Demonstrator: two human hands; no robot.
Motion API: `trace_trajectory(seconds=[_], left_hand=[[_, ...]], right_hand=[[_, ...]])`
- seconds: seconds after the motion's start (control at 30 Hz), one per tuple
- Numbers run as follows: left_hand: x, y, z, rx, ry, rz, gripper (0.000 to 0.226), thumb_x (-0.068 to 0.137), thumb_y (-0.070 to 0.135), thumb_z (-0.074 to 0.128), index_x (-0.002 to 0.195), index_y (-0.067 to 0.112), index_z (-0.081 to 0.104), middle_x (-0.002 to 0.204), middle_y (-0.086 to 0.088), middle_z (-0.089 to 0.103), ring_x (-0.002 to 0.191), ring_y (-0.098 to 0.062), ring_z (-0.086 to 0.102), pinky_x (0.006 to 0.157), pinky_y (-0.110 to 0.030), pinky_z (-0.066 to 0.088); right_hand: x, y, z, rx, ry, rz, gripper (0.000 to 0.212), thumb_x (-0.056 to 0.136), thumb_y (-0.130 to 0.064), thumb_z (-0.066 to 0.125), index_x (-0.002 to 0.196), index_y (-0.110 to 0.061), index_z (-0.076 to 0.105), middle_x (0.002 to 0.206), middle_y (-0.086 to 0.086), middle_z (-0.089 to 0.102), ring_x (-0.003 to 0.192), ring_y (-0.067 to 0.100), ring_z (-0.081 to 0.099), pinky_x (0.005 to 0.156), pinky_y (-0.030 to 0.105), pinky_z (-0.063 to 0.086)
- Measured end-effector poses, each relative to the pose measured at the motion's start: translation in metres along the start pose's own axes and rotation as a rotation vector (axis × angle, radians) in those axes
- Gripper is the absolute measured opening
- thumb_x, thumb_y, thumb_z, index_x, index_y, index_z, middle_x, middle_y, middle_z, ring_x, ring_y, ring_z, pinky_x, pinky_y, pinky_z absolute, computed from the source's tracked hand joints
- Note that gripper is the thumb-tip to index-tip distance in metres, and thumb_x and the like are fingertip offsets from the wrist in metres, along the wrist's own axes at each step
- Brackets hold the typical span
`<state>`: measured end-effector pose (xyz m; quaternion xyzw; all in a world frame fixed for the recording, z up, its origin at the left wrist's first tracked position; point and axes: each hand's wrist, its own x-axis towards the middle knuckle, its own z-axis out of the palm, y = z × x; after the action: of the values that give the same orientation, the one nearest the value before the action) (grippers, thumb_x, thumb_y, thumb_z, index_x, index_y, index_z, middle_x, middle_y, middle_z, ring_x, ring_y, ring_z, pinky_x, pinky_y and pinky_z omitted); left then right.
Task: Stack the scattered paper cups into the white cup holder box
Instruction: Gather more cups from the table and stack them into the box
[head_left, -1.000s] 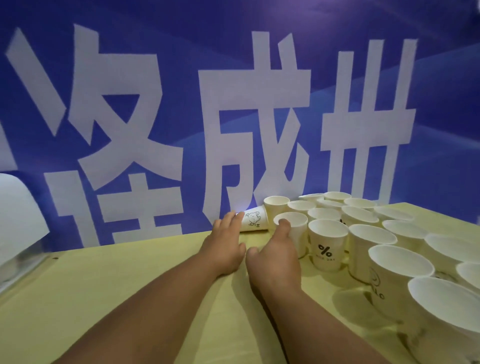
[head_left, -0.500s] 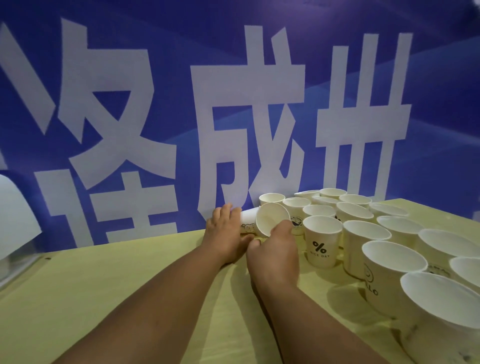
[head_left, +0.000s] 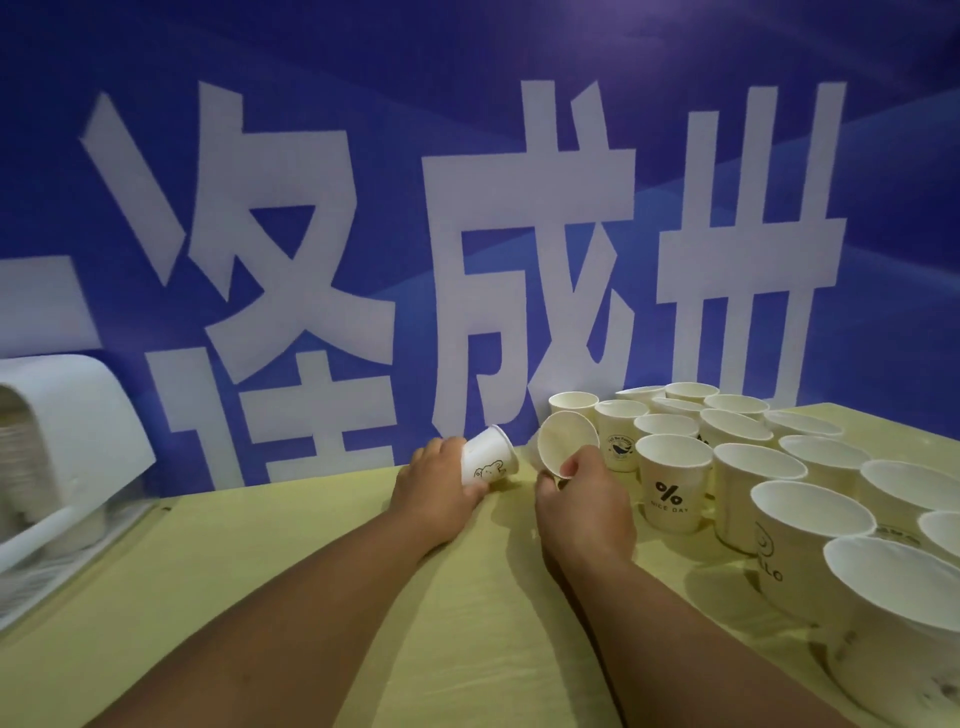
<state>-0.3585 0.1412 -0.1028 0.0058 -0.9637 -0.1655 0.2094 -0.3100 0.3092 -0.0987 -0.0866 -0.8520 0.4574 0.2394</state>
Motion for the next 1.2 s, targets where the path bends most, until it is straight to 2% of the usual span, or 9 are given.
trace_trajectory(seconds=[0.13, 0.3, 0.47, 0.57, 0.63, 0.77, 0.9, 1.03, 1.2], left_hand=[[-0.038, -0.041, -0.037, -0.212, 0.05, -0.122, 0.059, 0.094, 0.038, 0.072, 0.142, 0.027, 0.04, 0.128, 0.004, 0.052, 0.106, -0.016, 0.055, 0.09, -0.037, 0.053], [-0.089, -0.097, -0.097, -0.45, 0.118, -0.158, 0.075, 0.097, 0.029, 0.068, 0.155, 0.031, 0.021, 0.143, 0.005, 0.046, 0.117, -0.013, 0.05, 0.09, -0.032, 0.046], [-0.13, -0.143, -0.157, -0.523, 0.173, -0.14, 0.097, 0.093, 0.029, 0.074, 0.155, 0.054, 0.003, 0.138, 0.018, 0.039, 0.118, -0.01, 0.052, 0.091, -0.03, 0.046], [-0.144, -0.161, -0.184, -0.525, 0.248, -0.148, 0.094, 0.089, 0.031, 0.076, 0.151, 0.057, 0.01, 0.14, 0.014, 0.05, 0.114, -0.009, 0.06, 0.084, -0.026, 0.05], [-0.153, -0.169, -0.2, -0.51, 0.293, -0.155, 0.089, 0.086, 0.034, 0.078, 0.148, 0.055, 0.017, 0.129, 0.01, 0.061, 0.107, -0.006, 0.064, 0.081, -0.027, 0.051], [-0.169, -0.193, -0.235, -0.389, 0.415, -0.143, 0.087, 0.081, 0.04, 0.082, 0.145, 0.054, 0.024, 0.114, 0.015, 0.063, 0.101, -0.002, 0.063, 0.084, -0.035, 0.053], [-0.171, -0.232, -0.264, -0.379, 0.584, -0.177, 0.087, 0.079, 0.036, 0.085, 0.143, 0.053, 0.029, 0.121, 0.005, 0.062, 0.105, -0.015, 0.063, 0.083, -0.04, 0.056], [-0.169, -0.271, -0.279, -0.444, 0.708, -0.234, 0.088, 0.082, 0.031, 0.086, 0.147, 0.045, 0.03, 0.125, 0.005, 0.056, 0.109, -0.015, 0.058, 0.076, -0.032, 0.051], [-0.169, -0.306, -0.282, -0.391, 0.702, -0.305, 0.087, 0.081, 0.034, 0.086, 0.147, 0.045, 0.029, 0.126, 0.005, 0.058, 0.112, -0.019, 0.059, 0.084, -0.042, 0.055]], right_hand=[[-0.012, -0.011, 0.006, 0.066, -0.083, -0.144, 0.021, 0.091, -0.037, 0.071, 0.09, -0.03, 0.052, 0.095, -0.008, 0.062, 0.089, 0.017, 0.058, 0.081, 0.038, 0.056], [-0.041, -0.038, 0.011, 0.063, -0.232, -0.313, 0.022, 0.086, -0.039, 0.078, 0.091, -0.033, 0.057, 0.11, -0.011, 0.06, 0.099, 0.012, 0.056, 0.082, 0.028, 0.053], [-0.076, -0.087, 0.022, 0.173, -0.306, -0.373, 0.024, 0.084, -0.036, 0.081, 0.09, -0.031, 0.059, 0.107, -0.011, 0.061, 0.095, 0.013, 0.061, 0.076, 0.026, 0.055], [-0.098, -0.122, 0.04, 0.322, -0.337, -0.362, 0.026, 0.085, -0.039, 0.079, 0.085, -0.024, 0.059, 0.101, -0.014, 0.061, 0.094, 0.012, 0.059, 0.068, 0.022, 0.049], [-0.111, -0.144, 0.055, 0.404, -0.354, -0.351, 0.029, 0.085, -0.042, 0.078, 0.084, -0.02, 0.059, 0.099, -0.016, 0.061, 0.093, 0.012, 0.06, 0.064, 0.021, 0.049], [-0.136, -0.189, 0.083, 0.537, -0.375, -0.358, 0.035, 0.086, -0.044, 0.076, 0.087, -0.015, 0.057, 0.094, -0.008, 0.062, 0.09, 0.013, 0.06, 0.059, 0.02, 0.052], [-0.159, -0.229, 0.111, 0.711, -0.44, -0.342, 0.034, 0.083, -0.045, 0.078, 0.099, -0.028, 0.053, 0.099, -0.011, 0.062, 0.092, 0.014, 0.063, 0.072, 0.034, 0.062], [-0.177, -0.266, 0.139, 0.843, -0.534, -0.33, 0.049, 0.082, -0.045, 0.081, 0.116, -0.041, 0.046, 0.107, -0.012, 0.063, 0.096, 0.01, 0.065, 0.076, 0.028, 0.061], [-0.191, -0.307, 0.172, 0.92, -0.554, -0.318, 0.069, 0.08, -0.047, 0.081, 0.134, -0.047, 0.037, 0.112, -0.01, 0.063, 0.1, 0.009, 0.064, 0.084, 0.032, 0.06]])
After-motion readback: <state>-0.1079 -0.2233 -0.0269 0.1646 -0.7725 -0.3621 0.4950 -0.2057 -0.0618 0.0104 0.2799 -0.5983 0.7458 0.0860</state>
